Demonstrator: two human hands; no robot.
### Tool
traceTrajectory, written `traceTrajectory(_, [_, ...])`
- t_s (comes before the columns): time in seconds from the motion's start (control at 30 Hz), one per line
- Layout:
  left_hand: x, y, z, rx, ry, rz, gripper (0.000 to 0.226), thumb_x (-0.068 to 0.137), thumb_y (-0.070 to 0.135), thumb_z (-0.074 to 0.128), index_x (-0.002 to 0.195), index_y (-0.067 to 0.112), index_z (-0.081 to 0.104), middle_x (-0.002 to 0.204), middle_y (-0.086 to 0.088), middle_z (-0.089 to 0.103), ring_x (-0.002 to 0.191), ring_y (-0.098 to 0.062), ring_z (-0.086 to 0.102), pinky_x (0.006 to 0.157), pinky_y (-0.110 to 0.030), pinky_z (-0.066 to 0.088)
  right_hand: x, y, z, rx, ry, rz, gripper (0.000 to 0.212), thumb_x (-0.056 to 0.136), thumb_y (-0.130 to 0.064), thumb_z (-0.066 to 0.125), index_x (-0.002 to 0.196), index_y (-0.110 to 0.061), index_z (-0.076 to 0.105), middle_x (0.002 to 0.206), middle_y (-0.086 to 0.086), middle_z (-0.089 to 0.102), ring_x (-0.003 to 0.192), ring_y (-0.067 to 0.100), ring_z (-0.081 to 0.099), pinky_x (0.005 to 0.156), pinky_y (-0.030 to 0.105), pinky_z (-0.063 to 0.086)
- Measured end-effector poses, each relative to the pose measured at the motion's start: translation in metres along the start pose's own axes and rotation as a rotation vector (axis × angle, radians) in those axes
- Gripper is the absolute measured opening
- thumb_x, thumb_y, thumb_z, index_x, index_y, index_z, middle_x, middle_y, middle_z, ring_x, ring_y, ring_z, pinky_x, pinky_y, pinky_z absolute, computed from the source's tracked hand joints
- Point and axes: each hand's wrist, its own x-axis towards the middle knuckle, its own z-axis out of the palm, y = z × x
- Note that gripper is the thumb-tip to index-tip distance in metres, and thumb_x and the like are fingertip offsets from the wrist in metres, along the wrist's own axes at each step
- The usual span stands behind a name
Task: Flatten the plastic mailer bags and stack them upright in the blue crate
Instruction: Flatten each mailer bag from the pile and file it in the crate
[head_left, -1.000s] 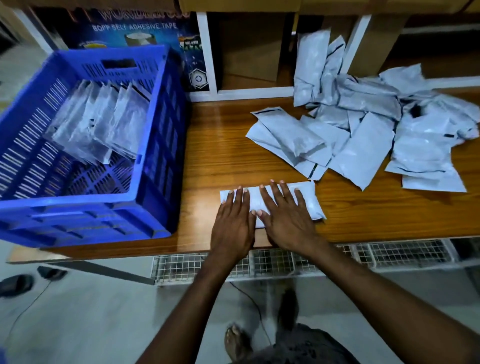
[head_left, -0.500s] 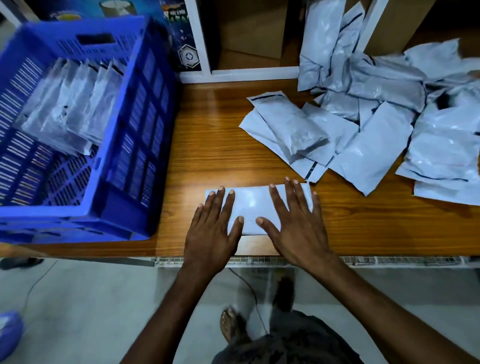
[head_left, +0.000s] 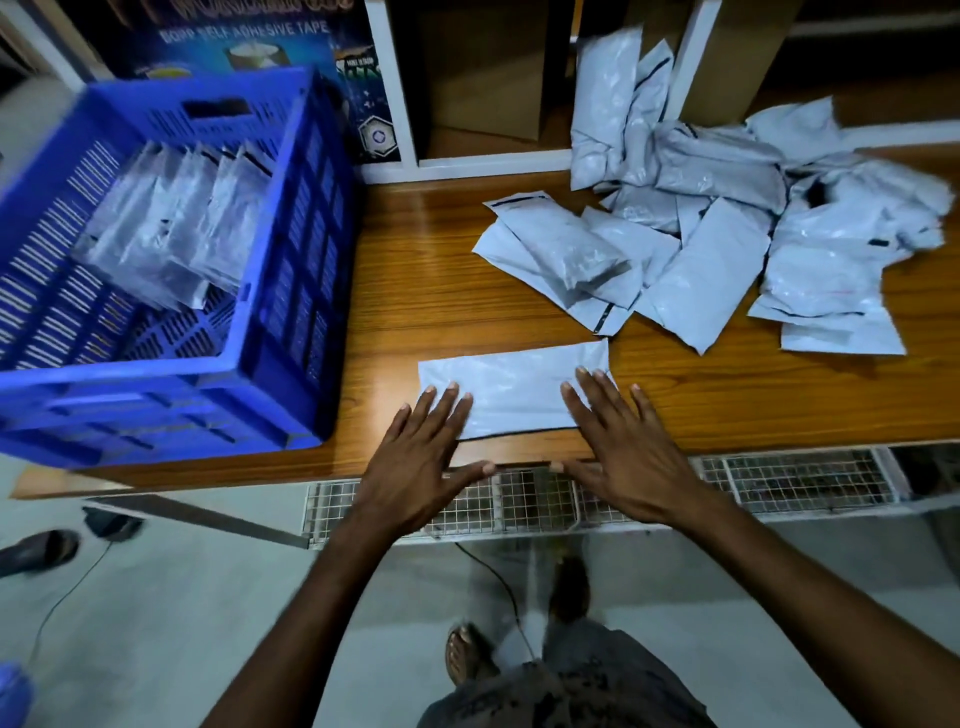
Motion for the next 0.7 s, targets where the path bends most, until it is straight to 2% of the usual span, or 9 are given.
traceTrajectory(0.07, [-0.013, -0.005, 0.002, 0.02, 0.016, 0.043, 0.085, 0.098, 0.074, 0.041, 0.165, 0.033, 0.008, 0.17, 0.013, -0.005, 0.158, -0.011, -0.007, 0.128, -0.035, 0.003, -0.016, 0.0, 0.001, -0.048, -0.009, -0.003, 0.092, 0.095, -0.078, 0.031, 0.162, -0.03, -0.009, 0.169, -0.002, -0.016, 0.156, 0.017, -0.014, 0.125, 0.049, -0.002])
traceTrajectory(0.13, [-0.024, -0.006, 0.0, -0.015, 0.114, 0.1, 0.061, 0.102, 0.048, 0.056, 0.158, 0.028, 0.04, 0.167, 0.006, 0.027, 0.154, -0.018, 0.026, 0.123, -0.043, 0.031, -0.027, -0.004, 0.0, -0.034, 0.024, 0.014, 0.078, 0.097, -0.055, 0.055, 0.161, -0.03, 0.018, 0.17, 0.0, 0.009, 0.156, 0.021, 0.011, 0.123, 0.05, 0.015])
traceTrajectory(0.2, [-0.034, -0.003, -0.011, -0.049, 0.272, 0.16, 0.037, 0.102, 0.027, 0.056, 0.138, 0.022, 0.064, 0.149, 0.001, 0.057, 0.136, -0.023, 0.055, 0.107, -0.045, 0.05, -0.035, -0.007, -0.008, 0.029, 0.14, 0.01, 0.054, 0.092, -0.024, 0.07, 0.143, -0.031, 0.054, 0.158, 0.001, 0.042, 0.144, 0.026, 0.04, 0.112, 0.048, 0.034])
traceTrajectory(0.27, [-0.04, 0.003, -0.029, -0.144, 0.405, 0.178, 0.033, 0.1, 0.016, 0.053, 0.128, 0.019, 0.071, 0.133, 0.0, 0.069, 0.121, -0.023, 0.065, 0.098, -0.039, 0.054, -0.04, -0.013, -0.025, 0.119, 0.281, 0.012, 0.045, 0.084, -0.004, 0.072, 0.122, -0.028, 0.071, 0.139, 0.0, 0.06, 0.126, 0.024, 0.056, 0.099, 0.045, 0.046])
traceTrajectory(0.33, [-0.041, 0.009, -0.049, -0.278, 0.506, 0.122, 0.028, 0.102, 0.01, 0.057, 0.124, 0.02, 0.071, 0.123, 0.003, 0.071, 0.11, -0.018, 0.067, 0.091, -0.035, 0.055, -0.039, -0.02, -0.05, 0.248, 0.378, 0.036, 0.041, 0.084, 0.004, 0.068, 0.116, -0.022, 0.072, 0.122, -0.002, 0.069, 0.108, 0.016, 0.06, 0.089, 0.039, 0.049])
traceTrajectory(0.37, [-0.04, 0.012, -0.057, -0.342, 0.562, 0.083, 0.024, 0.104, 0.013, 0.058, 0.122, 0.02, 0.071, 0.117, 0.006, 0.071, 0.105, -0.016, 0.067, 0.087, -0.035, 0.054, -0.036, -0.023, -0.062, 0.299, 0.425, 0.042, 0.036, 0.089, 0.003, 0.066, 0.116, -0.02, 0.071, 0.116, -0.002, 0.07, 0.102, 0.012, 0.058, 0.086, 0.035, 0.048])
traceTrajectory(0.47, [-0.028, 0.017, -0.075, -0.495, 0.686, -0.069, 0.013, 0.107, 0.025, 0.058, 0.115, 0.023, 0.069, 0.098, 0.01, 0.072, 0.087, -0.011, 0.068, 0.074, -0.034, 0.053, -0.015, -0.024, -0.09, 0.313, 0.504, 0.038, 0.022, 0.101, -0.013, 0.057, 0.119, -0.021, 0.067, 0.113, -0.003, 0.069, 0.1, 0.014, 0.059, 0.077, 0.026, 0.04])
traceTrajectory(0.57, [-0.017, 0.013, -0.075, -0.527, 0.671, -0.179, 0.012, 0.107, 0.034, 0.055, 0.109, 0.026, 0.064, 0.075, 0.004, 0.068, 0.067, -0.019, 0.065, 0.061, -0.041, 0.052, 0.013, -0.016, -0.098, 0.244, 0.461, 0.078, 0.023, 0.103, -0.023, 0.054, 0.121, -0.025, 0.067, 0.116, -0.004, 0.071, 0.105, 0.019, 0.062, 0.077, 0.025, 0.038])
traceTrajectory(0.7, [-0.003, 0.007, -0.055, -0.428, 0.605, -0.29, 0.026, 0.109, 0.04, 0.043, 0.102, 0.023, 0.061, 0.079, -0.004, 0.07, 0.073, -0.03, 0.066, 0.059, -0.042, 0.049, 0.038, -0.007, -0.078, 0.238, 0.375, 0.117, 0.026, 0.1, -0.02, 0.056, 0.121, -0.029, 0.068, 0.115, -0.004, 0.073, 0.104, 0.023, 0.065, 0.078, 0.029, 0.045])
